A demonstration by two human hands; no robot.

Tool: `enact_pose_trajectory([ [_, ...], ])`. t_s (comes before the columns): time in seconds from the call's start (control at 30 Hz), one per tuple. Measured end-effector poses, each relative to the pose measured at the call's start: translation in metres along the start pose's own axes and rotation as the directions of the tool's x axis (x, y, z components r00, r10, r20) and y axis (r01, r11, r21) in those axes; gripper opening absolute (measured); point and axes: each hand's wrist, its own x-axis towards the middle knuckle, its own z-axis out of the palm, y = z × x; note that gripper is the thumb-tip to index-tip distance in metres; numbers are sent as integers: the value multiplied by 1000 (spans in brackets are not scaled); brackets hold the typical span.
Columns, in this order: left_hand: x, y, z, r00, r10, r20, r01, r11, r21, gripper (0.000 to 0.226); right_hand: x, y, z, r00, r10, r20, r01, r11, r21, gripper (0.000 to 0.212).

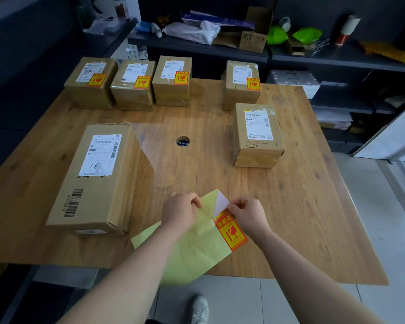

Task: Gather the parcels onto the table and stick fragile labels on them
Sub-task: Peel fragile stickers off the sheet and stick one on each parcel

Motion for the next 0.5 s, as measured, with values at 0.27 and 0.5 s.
enact_pose_trajectory([
  [0.27,-5,-5,15,982,-31,184,-51,905,422,74,1,11,-3,973,210,96,-228,937,263,13],
  [0.5,-7,-10,24,982,-11,189,-62,925,374,88,2,16,-17,963,269,3,-244,869,430,13],
])
